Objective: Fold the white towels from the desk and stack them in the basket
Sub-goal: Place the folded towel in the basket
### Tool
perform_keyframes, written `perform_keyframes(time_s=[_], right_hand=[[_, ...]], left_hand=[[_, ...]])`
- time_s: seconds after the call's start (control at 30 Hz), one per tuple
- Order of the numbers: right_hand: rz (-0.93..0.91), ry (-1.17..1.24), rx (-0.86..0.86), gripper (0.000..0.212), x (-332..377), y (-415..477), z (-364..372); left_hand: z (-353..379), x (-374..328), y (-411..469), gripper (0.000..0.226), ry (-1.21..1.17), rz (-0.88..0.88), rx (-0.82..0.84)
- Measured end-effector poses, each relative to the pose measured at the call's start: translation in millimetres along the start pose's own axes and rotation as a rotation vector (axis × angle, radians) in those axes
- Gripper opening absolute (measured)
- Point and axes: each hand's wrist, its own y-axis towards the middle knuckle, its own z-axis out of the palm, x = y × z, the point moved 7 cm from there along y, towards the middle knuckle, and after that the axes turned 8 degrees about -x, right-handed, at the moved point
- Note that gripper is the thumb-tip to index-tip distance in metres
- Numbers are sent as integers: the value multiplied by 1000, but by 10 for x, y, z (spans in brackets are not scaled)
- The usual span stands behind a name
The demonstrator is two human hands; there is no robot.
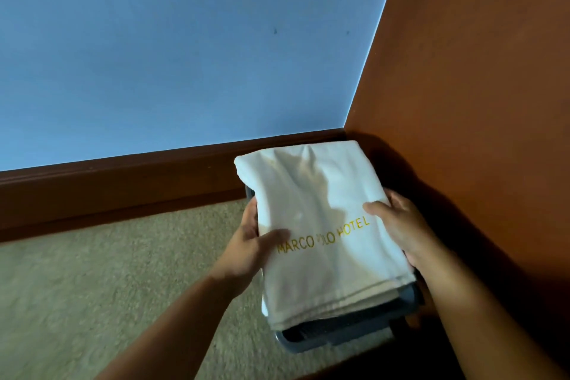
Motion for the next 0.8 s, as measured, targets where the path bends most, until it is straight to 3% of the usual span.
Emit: perform_keyframes(time_s=[0.07, 0.17, 0.3, 0.57, 0.67, 0.8], right_hand=[[-89, -238, -74, 28, -128, 195, -75], [-159, -535, -165, 59, -403, 407, -107], [-260, -667, -153, 54, -675, 543, 46], [-373, -721, 166, 49, -890, 761, 731], [-386, -937, 323, 68, -1103, 831, 1015], [-144, -1213, 562, 101, -1745, 691, 1178]], left_hand=[[-44, 115, 121, 66, 233, -101, -63], [-301, 359, 234, 92, 539, -244, -262], [-467, 437, 363, 97, 680, -172, -394], [-188, 449, 722, 78, 1212, 20, -268], [41, 517, 867, 71, 1476, 136, -129], [309, 850, 1090, 70, 1659, 154, 172]])
